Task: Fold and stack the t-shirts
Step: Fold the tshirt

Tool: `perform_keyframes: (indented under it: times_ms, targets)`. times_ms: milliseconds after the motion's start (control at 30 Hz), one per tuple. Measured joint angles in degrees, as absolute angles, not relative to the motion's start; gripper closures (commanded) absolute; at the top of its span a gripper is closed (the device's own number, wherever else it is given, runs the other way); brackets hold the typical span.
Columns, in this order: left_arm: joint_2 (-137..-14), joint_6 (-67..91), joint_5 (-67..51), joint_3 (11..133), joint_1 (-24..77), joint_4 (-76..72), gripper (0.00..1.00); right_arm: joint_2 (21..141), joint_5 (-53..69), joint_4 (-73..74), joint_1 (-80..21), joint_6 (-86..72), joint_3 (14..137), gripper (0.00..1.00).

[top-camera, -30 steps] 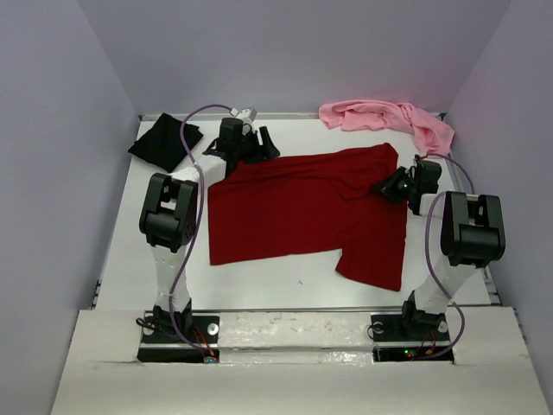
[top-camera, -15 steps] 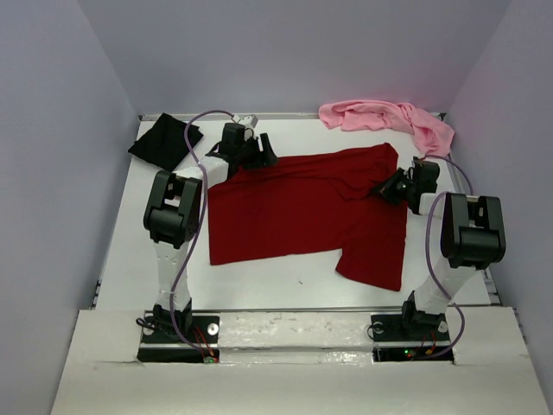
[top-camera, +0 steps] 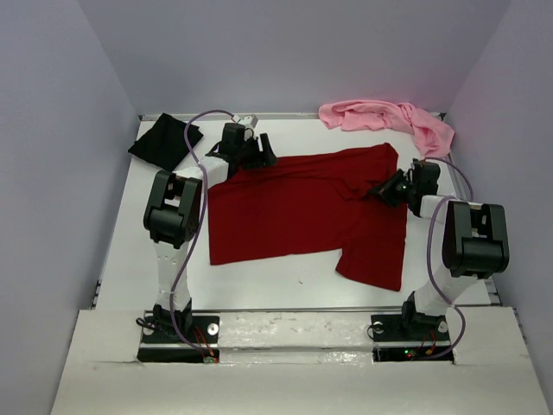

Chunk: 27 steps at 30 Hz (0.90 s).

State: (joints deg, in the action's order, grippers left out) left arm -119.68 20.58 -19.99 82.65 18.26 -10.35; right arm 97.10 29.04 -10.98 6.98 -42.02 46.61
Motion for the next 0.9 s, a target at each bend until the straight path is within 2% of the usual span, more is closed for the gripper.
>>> perform_keyframes:
  times_ms: [333, 400, 433, 500, 533, 567, 633, 900]
  targets:
    - [-119.68, 20.36, -19.84, 82.65, 18.28, -9.96, 0.24, 96.64, 29.17, -6.61, 6.24, -42.26, 44.84, 1.00]
    - [-119.68, 20.36, -19.84, 82.65, 18.28, -9.93, 0.24, 96.36, 29.15, -5.85, 6.22, -42.22, 44.73, 0.95]
    - [-119.68, 20.34, -19.84, 82.65, 18.28, -9.93, 0.24, 96.33, 29.15, -5.50, 6.20, -42.09, 44.73, 0.83]
    - [-119.68, 20.32, -19.84, 82.65, 18.28, -9.96, 0.24, 96.33, 29.06, -4.80, 5.96, -41.71, 44.71, 0.72]
    - [-119.68, 20.29, -19.84, 82.65, 18.28, -9.93, 0.24, 96.33, 28.95, -4.62, 5.89, -41.47, 44.71, 0.72]
    - [-119.68, 20.25, -19.81, 82.65, 18.28, -9.91, 0.24, 96.33, 28.82, -4.21, 5.80, -41.25, 44.73, 0.66]
    - [-119.68, 20.16, -19.79, 82.65, 18.28, -9.91, 0.24, 96.36, 28.34, -3.33, 5.54, -40.60, 44.73, 0.63]
    - [-119.68, 19.90, -19.73, 82.65, 18.28, -9.50, 0.24, 95.35, 24.62, 2.31, 5.54, -37.80, 46.68, 0.62]
